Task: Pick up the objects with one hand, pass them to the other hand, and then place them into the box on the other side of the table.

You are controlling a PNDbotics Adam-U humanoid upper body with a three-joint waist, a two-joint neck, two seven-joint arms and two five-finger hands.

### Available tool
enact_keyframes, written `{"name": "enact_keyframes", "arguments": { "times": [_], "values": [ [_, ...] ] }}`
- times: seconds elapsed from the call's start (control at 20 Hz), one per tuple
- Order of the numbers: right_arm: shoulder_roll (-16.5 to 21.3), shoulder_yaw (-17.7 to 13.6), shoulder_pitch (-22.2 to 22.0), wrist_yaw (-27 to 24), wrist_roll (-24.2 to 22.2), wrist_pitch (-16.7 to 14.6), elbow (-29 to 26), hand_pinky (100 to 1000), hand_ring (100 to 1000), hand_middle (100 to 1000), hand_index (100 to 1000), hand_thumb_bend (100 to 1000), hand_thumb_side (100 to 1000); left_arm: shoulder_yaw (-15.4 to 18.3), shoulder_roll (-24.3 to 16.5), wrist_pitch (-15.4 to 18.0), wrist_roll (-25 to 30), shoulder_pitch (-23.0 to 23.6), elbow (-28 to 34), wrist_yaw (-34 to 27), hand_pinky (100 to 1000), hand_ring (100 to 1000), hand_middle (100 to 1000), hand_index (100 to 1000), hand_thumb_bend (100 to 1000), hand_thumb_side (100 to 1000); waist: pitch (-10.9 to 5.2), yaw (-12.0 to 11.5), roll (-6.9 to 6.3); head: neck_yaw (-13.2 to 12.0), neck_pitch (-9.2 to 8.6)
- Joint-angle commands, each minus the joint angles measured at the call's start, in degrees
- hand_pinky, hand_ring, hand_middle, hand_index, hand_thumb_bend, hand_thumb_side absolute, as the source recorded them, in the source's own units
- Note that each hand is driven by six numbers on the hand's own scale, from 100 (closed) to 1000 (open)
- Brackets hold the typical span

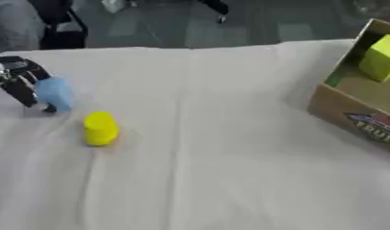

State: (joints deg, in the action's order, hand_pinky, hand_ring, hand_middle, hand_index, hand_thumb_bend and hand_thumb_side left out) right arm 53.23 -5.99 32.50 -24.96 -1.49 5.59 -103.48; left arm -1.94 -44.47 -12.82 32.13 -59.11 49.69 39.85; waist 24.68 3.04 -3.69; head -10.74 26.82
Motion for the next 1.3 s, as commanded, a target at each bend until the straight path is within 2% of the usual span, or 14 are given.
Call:
{"name": "enact_keyframes", "arguments": {
  "times": [0.05,0.5,0.8,1.05,1.3],
  "values": [
    [1.3,-0.9,0.6,0.1,0.1,0.0,-0.9,1000,888,848,777,100,428,0.4,-1.7,0.0,1.2,-1.3,0.5,0.7,828,780,636,751,611,100,-0.58,0.0,-0.51,-0.3,-0.45],
    [1.4,-1.0,0.4,-0.2,0.1,0.0,-0.7,1000,889,848,778,100,436,0.4,-1.5,0.1,3.1,-1.3,0.6,1.2,788,731,587,718,527,100,-0.89,0.2,-0.57,-0.3,-0.53],
    [1.3,-0.7,1.1,-0.2,-0.1,0.2,-0.2,1000,889,848,778,100,435,0.2,-1.6,-0.4,3.2,-1.3,0.8,0.9,742,663,549,680,385,100,-1.31,0.1,-0.57,-0.1,-0.32],
    [1.4,-0.6,1.0,-0.8,-0.2,0.3,0.1,1000,889,849,778,100,430,-0.8,-2.2,-0.7,2.7,-0.8,3.1,0.1,687,605,502,624,282,100,-2.40,-0.6,-0.37,1.1,0.30],
    [1.7,-0.5,0.4,-1.8,-0.4,0.3,0.0,1000,890,851,779,100,421,-1.7,-4.3,0.4,0.3,1.6,10.0,-4.1,656,568,467,597,232,100,-4.44,-1.9,0.07,3.3,1.53]
  ]
}}
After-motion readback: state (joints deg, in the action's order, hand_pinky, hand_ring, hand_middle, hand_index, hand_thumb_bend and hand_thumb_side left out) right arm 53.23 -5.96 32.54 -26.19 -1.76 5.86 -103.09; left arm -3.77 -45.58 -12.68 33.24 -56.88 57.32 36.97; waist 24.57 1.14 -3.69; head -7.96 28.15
